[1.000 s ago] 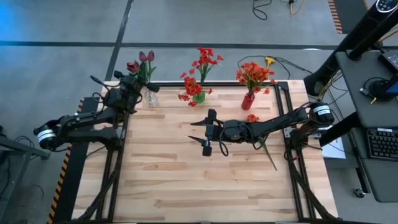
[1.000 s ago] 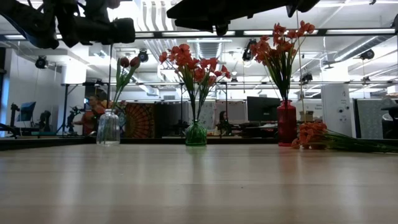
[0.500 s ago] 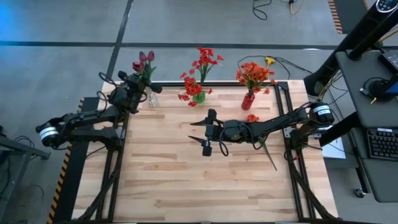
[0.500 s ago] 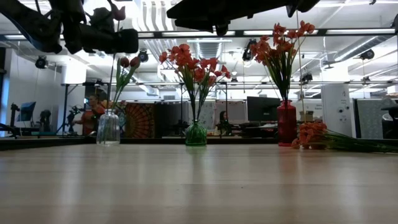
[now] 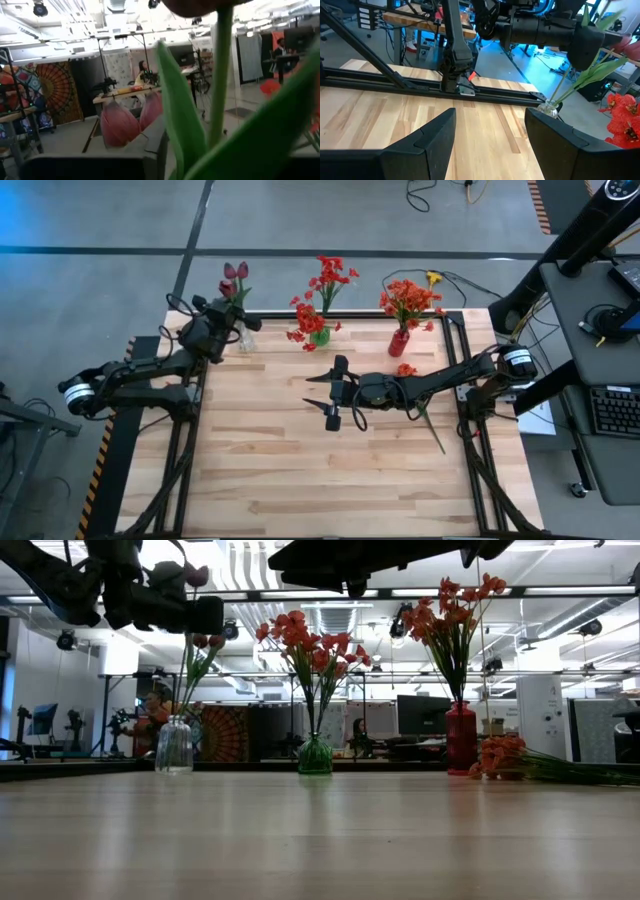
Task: Sort flowers into vase by color
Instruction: Put the purple tulip into the transparent vase
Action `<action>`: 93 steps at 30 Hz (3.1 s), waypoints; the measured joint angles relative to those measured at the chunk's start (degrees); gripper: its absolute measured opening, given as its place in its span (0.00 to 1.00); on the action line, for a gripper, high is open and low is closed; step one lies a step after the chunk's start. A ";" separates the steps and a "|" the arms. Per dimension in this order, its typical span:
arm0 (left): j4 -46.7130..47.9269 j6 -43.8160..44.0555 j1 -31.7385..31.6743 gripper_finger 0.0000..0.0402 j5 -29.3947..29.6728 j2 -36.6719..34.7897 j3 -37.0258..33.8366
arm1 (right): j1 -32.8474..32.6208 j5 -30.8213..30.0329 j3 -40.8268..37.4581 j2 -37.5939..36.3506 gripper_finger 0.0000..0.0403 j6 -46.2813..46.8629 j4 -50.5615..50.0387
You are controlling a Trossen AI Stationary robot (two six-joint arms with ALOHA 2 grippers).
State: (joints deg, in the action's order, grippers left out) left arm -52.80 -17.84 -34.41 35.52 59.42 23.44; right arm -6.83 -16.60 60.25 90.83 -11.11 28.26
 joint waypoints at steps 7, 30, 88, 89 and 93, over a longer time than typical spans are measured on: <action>5.19 -1.04 0.05 0.26 4.35 -0.46 0.00 | 0.00 0.00 -0.02 0.00 0.57 0.26 -0.58; 25.74 0.39 1.66 0.50 13.01 -9.31 0.00 | -0.02 0.00 2.38 -2.87 0.57 4.95 -10.77; 92.33 31.46 6.29 0.67 6.39 -16.39 20.65 | 0.00 -0.04 10.51 -4.52 0.57 6.60 -28.42; 93.18 31.87 6.29 0.67 5.97 -16.39 20.97 | 0.00 -0.04 10.51 -4.52 0.57 6.60 -28.42; 96.67 34.26 6.29 0.67 5.37 -16.37 23.07 | 0.00 -0.04 10.51 -4.57 0.57 6.65 -28.44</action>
State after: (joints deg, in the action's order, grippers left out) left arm 43.86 16.43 -28.12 40.89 43.05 46.51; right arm -6.83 -16.64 70.76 86.26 -4.47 -0.19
